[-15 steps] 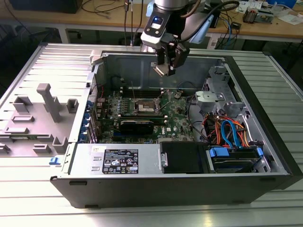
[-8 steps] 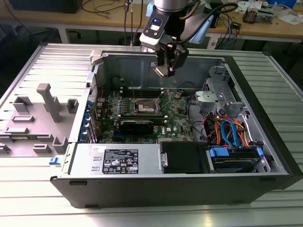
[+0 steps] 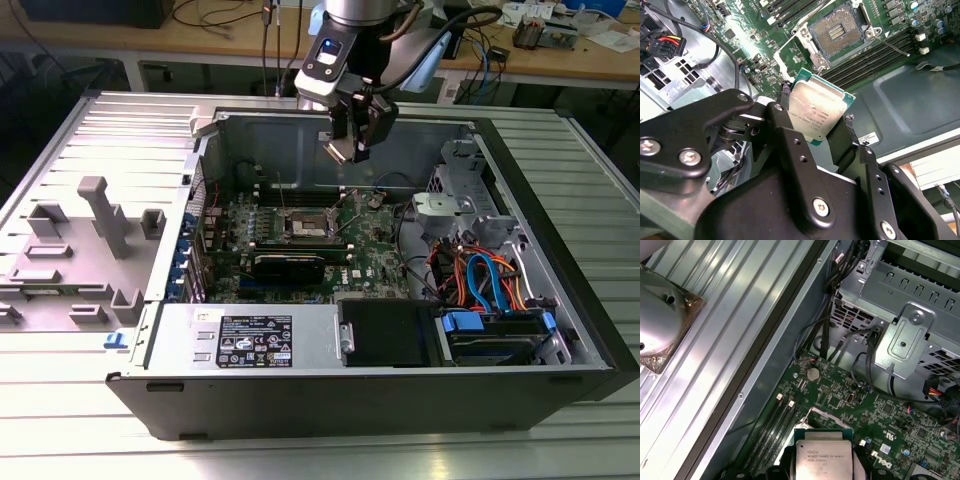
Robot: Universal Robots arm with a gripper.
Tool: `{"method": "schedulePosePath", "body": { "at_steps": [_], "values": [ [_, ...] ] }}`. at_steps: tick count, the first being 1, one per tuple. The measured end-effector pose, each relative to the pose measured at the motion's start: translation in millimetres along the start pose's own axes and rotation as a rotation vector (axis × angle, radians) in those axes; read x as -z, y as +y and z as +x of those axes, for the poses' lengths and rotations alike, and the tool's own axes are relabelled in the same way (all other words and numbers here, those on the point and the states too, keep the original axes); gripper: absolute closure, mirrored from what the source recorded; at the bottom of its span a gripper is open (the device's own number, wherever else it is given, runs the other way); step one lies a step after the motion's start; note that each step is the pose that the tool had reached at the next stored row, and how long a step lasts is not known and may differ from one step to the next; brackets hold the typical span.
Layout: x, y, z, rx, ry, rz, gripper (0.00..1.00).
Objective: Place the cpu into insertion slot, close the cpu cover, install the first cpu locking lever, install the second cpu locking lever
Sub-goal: 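Place the cpu into insertion slot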
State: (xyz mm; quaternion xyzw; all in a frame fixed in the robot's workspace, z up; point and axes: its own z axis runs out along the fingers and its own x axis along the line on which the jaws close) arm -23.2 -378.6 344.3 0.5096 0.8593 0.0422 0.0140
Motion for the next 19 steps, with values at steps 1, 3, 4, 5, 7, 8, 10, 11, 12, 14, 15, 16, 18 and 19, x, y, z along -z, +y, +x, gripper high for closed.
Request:
{"method": "schedulePosePath", "body": {
  "at_steps": [1,3,4,5,7,8,10,11,12,14,15,16,18,19],
  "values": [
    [-0.1,0.0,0.0,-0.002,-0.0002,0.0000,0.45],
    [-0.2,0.0,0.0,-0.006,-0.0005,-0.0001,0.45],
    [-0.2,0.0,0.0,-0.007,-0.0006,-0.0001,0.45],
    [-0.3,0.0,0.0,-0.009,-0.0008,-0.0001,0.45],
    [-0.4,0.0,0.0,-0.013,-0.0011,-0.0002,0.45],
    [-0.4,0.0,0.0,-0.014,-0.0012,-0.0003,0.45],
    [-0.5,-0.1,0.0,-0.018,-0.0016,-0.0004,0.45],
    [-0.6,0.0,0.0,-0.022,-0.0019,-0.0005,0.45],
    [-0.7,-0.1,0.0,-0.024,-0.0021,-0.0005,0.45],
    [-0.7,-0.1,0.0,-0.029,-0.0026,-0.0006,0.45],
    [-0.7,-0.1,0.0,-0.029,-0.0025,-0.0006,0.45],
    [-0.7,-0.1,0.0,-0.030,-0.0026,-0.0006,0.45],
    [-0.7,-0.1,0.0,-0.031,-0.0027,-0.0006,0.45],
    [-0.7,-0.1,0.0,-0.031,-0.0026,-0.0006,0.45]
  ]
}}
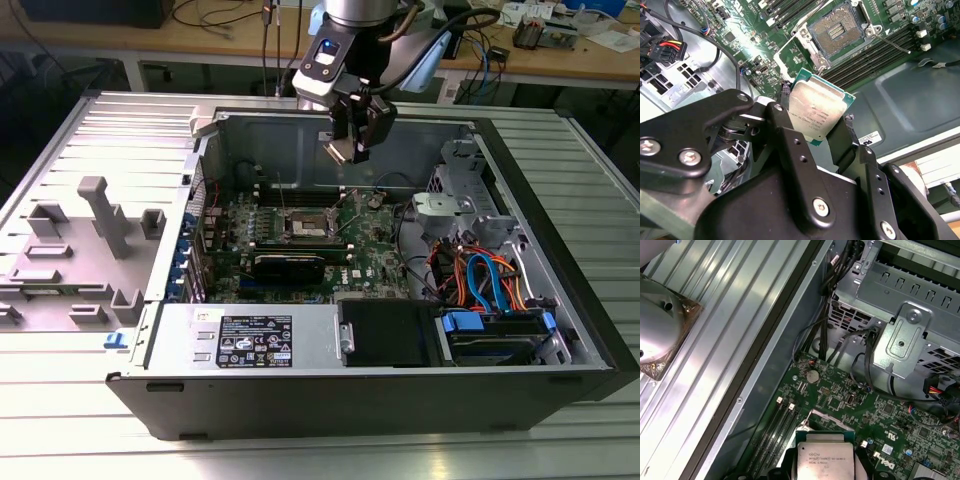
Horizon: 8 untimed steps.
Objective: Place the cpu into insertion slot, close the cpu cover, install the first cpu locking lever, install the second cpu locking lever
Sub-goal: 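Place the cpu into insertion slot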
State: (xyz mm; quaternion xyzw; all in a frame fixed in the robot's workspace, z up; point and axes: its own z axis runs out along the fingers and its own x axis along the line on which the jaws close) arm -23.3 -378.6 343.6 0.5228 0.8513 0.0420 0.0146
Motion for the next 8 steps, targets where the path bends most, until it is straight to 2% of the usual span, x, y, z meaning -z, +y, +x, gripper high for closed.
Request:
{"method": "schedulePosePath", "body": {
  "at_steps": [8],
  "values": [
    [0.0,0.0,0.0,-0.001,-0.0001,0.0000,0.45]
  ]
}}
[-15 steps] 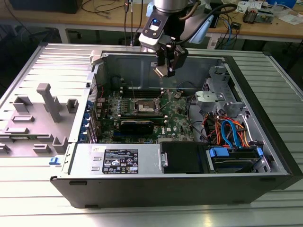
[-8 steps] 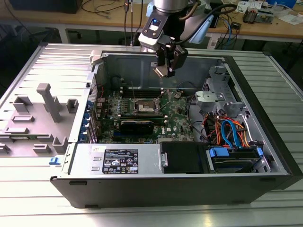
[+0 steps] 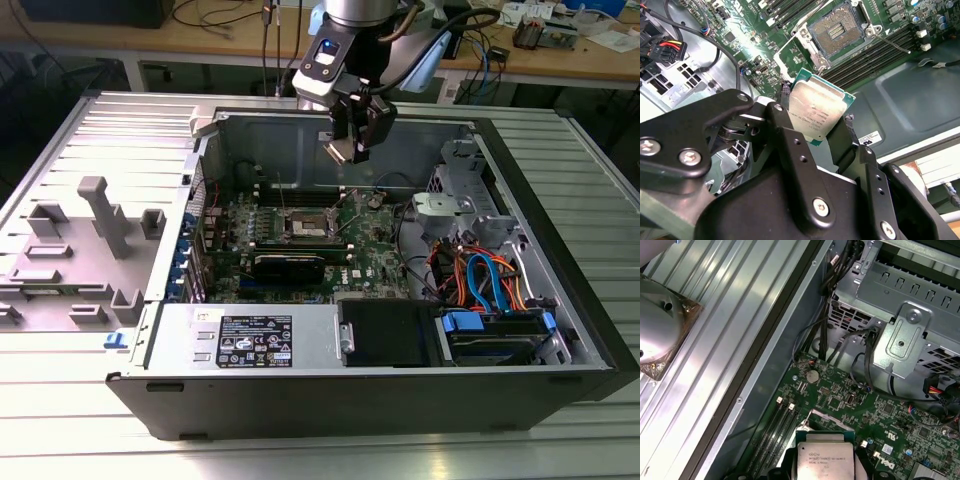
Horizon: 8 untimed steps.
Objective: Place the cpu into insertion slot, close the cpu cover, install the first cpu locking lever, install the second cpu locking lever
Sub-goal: 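Place the cpu into insertion slot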
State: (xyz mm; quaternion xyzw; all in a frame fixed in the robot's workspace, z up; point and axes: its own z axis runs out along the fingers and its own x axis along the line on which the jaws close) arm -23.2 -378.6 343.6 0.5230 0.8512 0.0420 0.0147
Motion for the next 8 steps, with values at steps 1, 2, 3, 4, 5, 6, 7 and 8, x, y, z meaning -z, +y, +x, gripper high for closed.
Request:
{"method": "schedulePosePath", "body": {
  "at_steps": [1,2,3,4,5,6,7,8],
  "values": [
    [0.0,0.0,0.0,-0.001,-0.0001,0.0000,0.45],
    [-0.1,0.0,0.0,-0.007,-0.0006,-0.0002,0.45],
    [-0.3,0.0,0.0,-0.014,-0.0011,-0.0004,0.45],
    [-0.4,0.0,0.0,-0.019,-0.0016,-0.0004,0.45],
    [-0.6,0.0,0.0,-0.027,-0.0024,-0.0005,0.45],
    [-0.8,0.0,0.0,-0.038,-0.0032,-0.0008,0.45],
    [-1.1,-0.1,0.0,-0.051,-0.0044,-0.0010,0.45],
    [-1.2,-0.1,0.0,-0.059,-0.0051,-0.0011,0.45]
  ]
}}
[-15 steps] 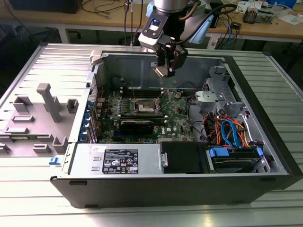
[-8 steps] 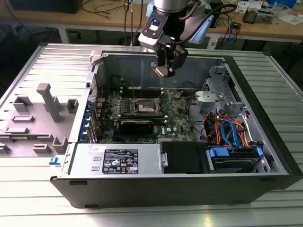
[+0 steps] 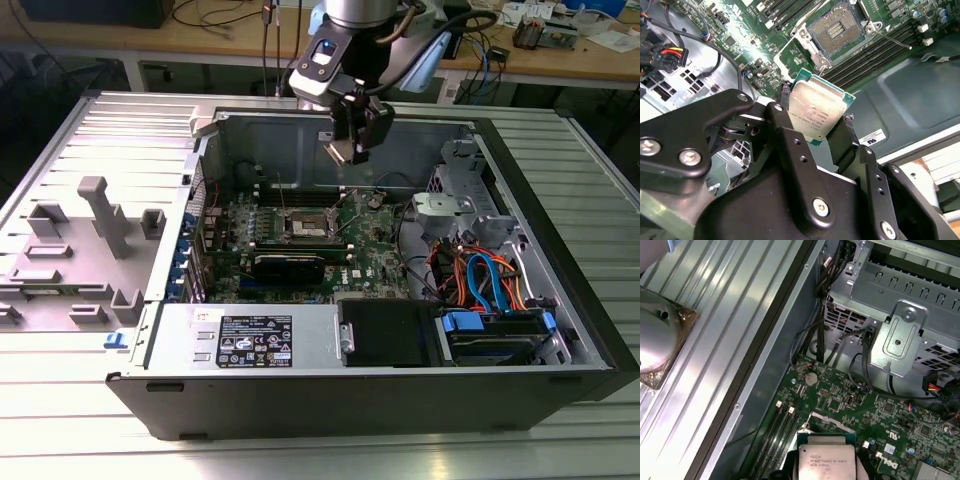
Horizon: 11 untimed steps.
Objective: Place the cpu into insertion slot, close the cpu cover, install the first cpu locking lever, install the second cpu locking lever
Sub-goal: 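Place the cpu into insertion slot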
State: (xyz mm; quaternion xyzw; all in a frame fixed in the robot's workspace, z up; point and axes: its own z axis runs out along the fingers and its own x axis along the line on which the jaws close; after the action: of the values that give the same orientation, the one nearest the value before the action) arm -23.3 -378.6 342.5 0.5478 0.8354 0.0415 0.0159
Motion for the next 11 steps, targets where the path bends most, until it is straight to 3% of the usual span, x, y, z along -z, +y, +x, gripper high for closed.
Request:
{"method": "schedulePosePath", "body": {
  "at_steps": [11],
  "values": [
    [-0.6,-0.7,0.3,-0.012,-0.0011,-0.0003,0.45]
  ]
}}
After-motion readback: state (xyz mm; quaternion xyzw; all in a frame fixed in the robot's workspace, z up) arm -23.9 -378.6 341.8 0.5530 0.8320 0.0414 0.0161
